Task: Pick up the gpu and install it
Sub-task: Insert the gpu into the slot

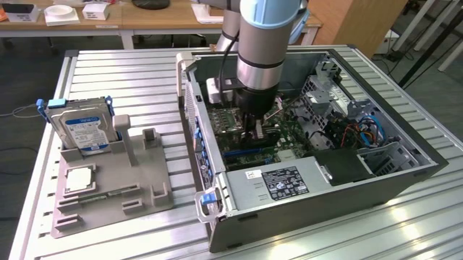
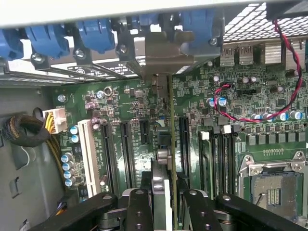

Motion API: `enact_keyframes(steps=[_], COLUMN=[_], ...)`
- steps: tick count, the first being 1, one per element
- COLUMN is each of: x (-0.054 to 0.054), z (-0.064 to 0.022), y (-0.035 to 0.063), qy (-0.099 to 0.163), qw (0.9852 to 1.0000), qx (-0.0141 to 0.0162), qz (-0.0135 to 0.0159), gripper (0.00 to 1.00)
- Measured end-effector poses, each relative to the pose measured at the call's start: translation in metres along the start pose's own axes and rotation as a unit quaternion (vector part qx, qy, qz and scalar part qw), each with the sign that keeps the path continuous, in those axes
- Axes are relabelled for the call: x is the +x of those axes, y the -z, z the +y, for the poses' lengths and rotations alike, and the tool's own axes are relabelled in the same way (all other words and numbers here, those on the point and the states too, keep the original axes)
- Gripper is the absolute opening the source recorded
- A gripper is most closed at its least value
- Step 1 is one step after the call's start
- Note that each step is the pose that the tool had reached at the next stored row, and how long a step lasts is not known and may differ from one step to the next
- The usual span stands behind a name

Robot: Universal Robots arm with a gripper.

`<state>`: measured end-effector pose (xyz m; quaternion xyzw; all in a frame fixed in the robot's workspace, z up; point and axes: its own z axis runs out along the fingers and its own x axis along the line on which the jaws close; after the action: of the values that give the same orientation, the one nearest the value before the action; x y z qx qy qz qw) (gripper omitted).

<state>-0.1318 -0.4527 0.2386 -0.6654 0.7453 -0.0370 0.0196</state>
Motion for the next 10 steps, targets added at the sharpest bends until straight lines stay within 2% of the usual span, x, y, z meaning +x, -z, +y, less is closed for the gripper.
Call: enact_keyframes(steps=[10], x=[0.0003], z=[0.0027], y=[-0.0006], qy=[0.0], qw=[1.0], qx=[-0.0001], qz=[0.0002], gripper=[0.29])
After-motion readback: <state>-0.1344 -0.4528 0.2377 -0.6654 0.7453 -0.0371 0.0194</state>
